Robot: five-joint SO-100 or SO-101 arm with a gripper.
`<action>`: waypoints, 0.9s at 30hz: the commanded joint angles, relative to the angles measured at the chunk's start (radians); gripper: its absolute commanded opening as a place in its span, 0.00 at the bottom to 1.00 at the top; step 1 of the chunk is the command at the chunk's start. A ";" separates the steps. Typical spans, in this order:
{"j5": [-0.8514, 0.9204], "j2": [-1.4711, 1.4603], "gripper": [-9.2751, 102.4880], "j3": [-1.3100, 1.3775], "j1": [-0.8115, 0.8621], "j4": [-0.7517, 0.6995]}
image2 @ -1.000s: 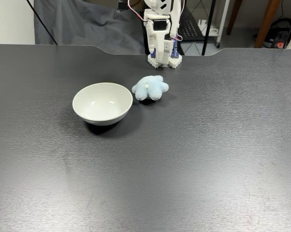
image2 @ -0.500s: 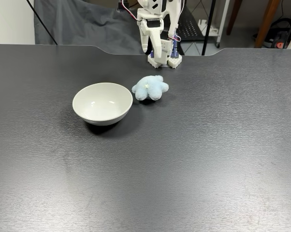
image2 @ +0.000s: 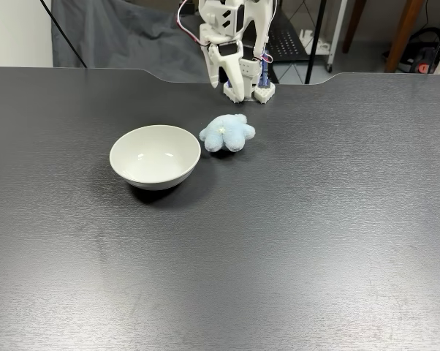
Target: Grasp a skyblue doll and put it in the white bowl.
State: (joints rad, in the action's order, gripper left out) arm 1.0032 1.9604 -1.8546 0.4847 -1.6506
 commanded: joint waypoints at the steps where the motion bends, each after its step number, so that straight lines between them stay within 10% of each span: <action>1: 0.011 -0.092 0.59 0.006 0.014 0.144; 27: 0.012 -0.272 0.59 -0.075 0.003 0.227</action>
State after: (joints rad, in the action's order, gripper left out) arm 1.0032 1.6812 -1.9343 0.4909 -1.4251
